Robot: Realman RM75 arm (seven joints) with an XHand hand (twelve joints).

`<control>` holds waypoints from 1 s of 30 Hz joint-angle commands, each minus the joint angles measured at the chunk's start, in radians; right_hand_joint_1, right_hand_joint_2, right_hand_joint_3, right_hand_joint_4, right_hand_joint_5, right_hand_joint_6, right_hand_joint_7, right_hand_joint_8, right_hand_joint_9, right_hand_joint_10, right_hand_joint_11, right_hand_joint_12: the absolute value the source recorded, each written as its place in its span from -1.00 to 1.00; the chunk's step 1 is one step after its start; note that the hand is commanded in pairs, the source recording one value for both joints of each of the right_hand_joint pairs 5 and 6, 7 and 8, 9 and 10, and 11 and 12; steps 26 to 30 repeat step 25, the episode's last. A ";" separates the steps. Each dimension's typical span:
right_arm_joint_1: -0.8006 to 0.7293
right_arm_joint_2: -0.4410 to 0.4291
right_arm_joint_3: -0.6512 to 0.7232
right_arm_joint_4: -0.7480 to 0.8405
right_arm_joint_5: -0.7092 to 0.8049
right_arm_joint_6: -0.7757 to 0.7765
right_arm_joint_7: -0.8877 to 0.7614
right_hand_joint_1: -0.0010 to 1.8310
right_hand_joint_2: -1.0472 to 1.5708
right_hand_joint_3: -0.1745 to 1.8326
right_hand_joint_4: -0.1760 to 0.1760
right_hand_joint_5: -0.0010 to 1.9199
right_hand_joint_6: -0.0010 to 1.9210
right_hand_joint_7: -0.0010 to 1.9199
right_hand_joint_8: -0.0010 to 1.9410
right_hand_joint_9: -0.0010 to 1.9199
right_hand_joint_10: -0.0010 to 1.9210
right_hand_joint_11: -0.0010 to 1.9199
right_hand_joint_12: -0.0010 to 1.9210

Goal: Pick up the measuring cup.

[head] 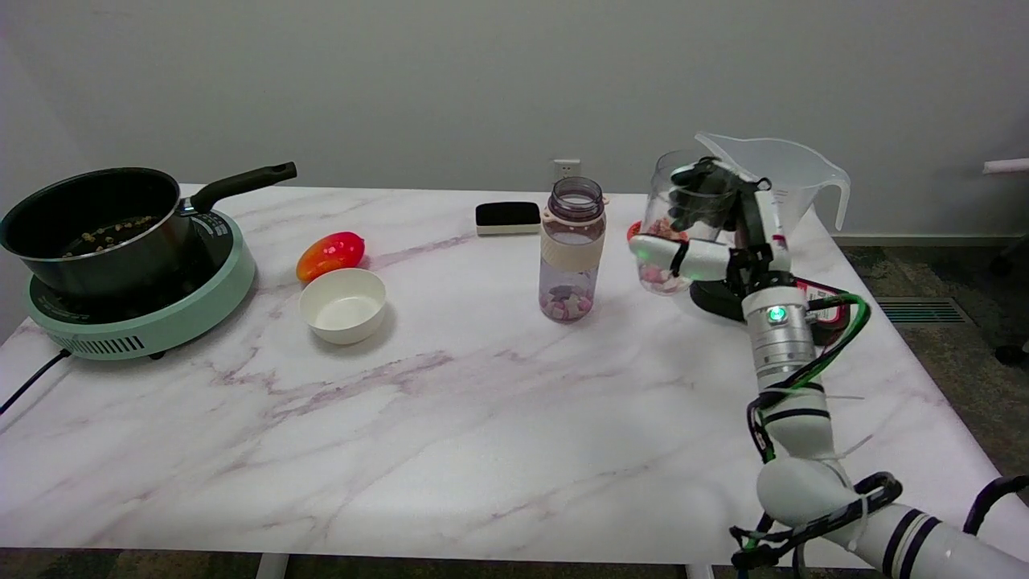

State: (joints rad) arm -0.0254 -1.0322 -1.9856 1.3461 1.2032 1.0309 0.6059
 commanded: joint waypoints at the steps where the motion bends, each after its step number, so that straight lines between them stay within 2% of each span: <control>1: -0.008 0.086 0.181 0.068 0.122 -0.065 -0.064 0.50 0.70 -0.39 0.00 0.86 0.86 0.66 0.65 0.42 0.42 0.29 0.29; 5: -0.008 0.088 0.245 0.093 0.102 -0.142 -0.084 0.49 0.76 -0.43 0.00 0.88 0.88 0.69 0.67 0.46 0.46 0.31 0.31; 11: 0.004 0.098 0.376 0.108 0.041 -0.359 -0.129 0.47 0.80 -0.46 0.00 0.88 0.88 0.72 0.70 0.50 0.50 0.33 0.33; 23: 0.163 0.131 0.456 0.084 -0.267 -0.692 -0.116 0.46 0.82 -0.45 0.00 0.86 0.86 0.74 0.72 0.51 0.51 0.34 0.34; 30: 0.185 0.132 0.450 0.074 -0.305 -0.701 -0.115 0.47 0.82 -0.45 0.00 0.86 0.86 0.74 0.72 0.51 0.51 0.34 0.34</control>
